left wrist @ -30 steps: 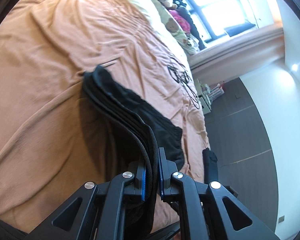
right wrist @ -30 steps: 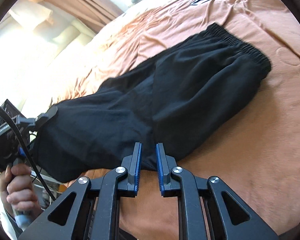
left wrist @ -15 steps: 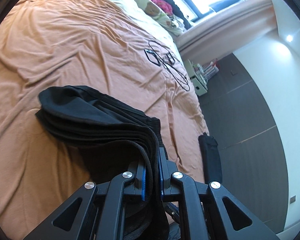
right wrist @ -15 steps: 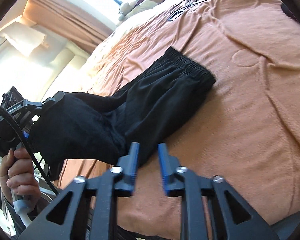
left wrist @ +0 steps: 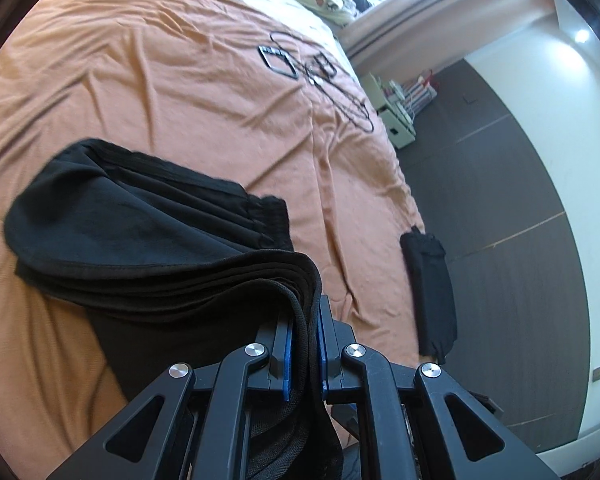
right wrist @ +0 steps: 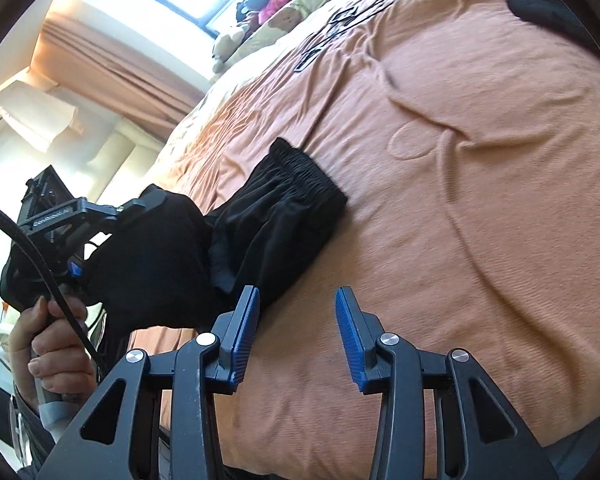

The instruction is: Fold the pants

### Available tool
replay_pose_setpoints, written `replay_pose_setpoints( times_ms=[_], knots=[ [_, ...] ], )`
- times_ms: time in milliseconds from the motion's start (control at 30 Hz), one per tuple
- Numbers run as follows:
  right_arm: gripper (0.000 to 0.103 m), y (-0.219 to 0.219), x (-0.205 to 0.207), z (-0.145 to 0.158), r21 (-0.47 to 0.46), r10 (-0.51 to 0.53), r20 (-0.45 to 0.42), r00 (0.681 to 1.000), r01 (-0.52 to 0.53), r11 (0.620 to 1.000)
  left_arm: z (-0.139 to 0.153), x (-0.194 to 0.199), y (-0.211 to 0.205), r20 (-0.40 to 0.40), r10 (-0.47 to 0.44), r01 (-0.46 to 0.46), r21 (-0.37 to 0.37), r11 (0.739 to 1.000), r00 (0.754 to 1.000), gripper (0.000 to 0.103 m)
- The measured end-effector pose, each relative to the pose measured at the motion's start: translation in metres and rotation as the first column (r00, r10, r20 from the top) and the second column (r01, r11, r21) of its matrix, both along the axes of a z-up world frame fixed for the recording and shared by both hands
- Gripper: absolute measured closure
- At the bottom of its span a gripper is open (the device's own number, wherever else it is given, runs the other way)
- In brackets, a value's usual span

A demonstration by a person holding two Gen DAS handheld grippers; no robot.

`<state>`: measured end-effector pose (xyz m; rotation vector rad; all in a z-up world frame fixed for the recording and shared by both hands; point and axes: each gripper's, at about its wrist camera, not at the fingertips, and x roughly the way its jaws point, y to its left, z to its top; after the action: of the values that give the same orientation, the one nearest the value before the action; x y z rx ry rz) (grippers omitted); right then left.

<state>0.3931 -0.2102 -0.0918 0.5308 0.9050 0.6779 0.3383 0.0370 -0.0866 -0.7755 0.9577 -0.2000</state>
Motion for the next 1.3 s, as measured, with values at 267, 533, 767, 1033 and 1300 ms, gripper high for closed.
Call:
replay_pose_setpoints(
  times_ms=[267,533,767,1033,1300],
  knots=[
    [0.065,-0.023,0.005,-0.007,0.010,-0.036,-0.028,0.999,0.036,0.999,-0.033,0.024,-0.033,-0.076,-0.071,0.070,-0.009,0.997,0.995,0.082],
    [0.065,-0.033,0.010,-0.006,0.013,-0.053,-0.041,0.998,0.053,0.998,-0.033,0.019,-0.042,-0.033,-0.129,0.126,-0.070,0.990,0.991,0.033],
    [0.041,-0.033,0.011,-0.002,0.043,-0.061,-0.027,0.998,0.062,0.997,-0.025,-0.005,-0.013,-0.013,-0.075,0.074,-0.057,0.996,0.997,0.017],
    [0.039,-0.030,0.008,0.001,0.079,-0.056,-0.015,0.998,0.057,0.995,-0.040,-0.029,0.042,-0.040,0.050,-0.053,-0.058,0.997,0.998,0.011],
    [0.038,-0.011,0.013,-0.003,0.091,-0.031,-0.051,0.998,0.035,0.995,-0.064,-0.037,0.081,-0.072,0.131,-0.137,-0.079,0.987,0.989,0.010]
  ],
)
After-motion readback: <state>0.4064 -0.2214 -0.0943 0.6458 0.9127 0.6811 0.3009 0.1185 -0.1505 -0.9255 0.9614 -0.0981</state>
